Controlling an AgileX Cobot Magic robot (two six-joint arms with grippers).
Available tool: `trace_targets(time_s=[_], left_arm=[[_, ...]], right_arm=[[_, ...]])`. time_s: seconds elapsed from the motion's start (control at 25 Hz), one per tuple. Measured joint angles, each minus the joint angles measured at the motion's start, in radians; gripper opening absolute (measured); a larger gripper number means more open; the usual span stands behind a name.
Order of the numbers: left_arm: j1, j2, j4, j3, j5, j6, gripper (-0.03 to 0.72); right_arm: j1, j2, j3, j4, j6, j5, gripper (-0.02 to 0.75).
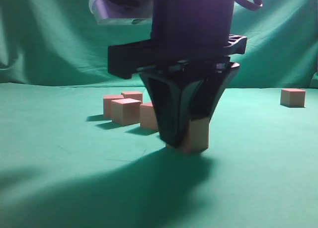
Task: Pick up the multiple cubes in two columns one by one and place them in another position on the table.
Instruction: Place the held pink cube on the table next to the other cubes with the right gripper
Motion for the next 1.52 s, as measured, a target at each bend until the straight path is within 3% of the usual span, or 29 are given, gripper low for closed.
trace_targets(time_s=[0.08, 0.16, 0.84, 1.12, 1.36, 1.52], left_arm=[[0.0, 0.0, 0.0, 0.0, 0.0, 0.0, 0.0], [0.0, 0.0, 0.0, 0.0, 0.0, 0.0, 0.0], [0.0, 0.0, 0.0, 0.0, 0.0, 0.0, 0.0], [0.0, 0.0, 0.0, 0.0, 0.0, 0.0, 0.0], [0.0, 0.0, 0.0, 0.0, 0.0, 0.0, 0.0], [0.0, 0.0, 0.0, 0.0, 0.0, 0.0, 0.0]], right_arm=[[0.0, 0.0, 0.0, 0.0, 0.0, 0.0, 0.319], [0.0, 0.0, 0.0, 0.0, 0.0, 0.0, 0.396], [0.0, -0.02, 0.0, 0.006, 0.0, 0.011, 0.381], [0.0, -0.063, 0.0, 0.014, 0.017, 0.053, 0.622], [0.0, -0.119, -0.009, 0.014, 0.019, 0.102, 0.609], [0.0, -0.19, -0.082, 0.009, 0.021, 0.213, 0.609]])
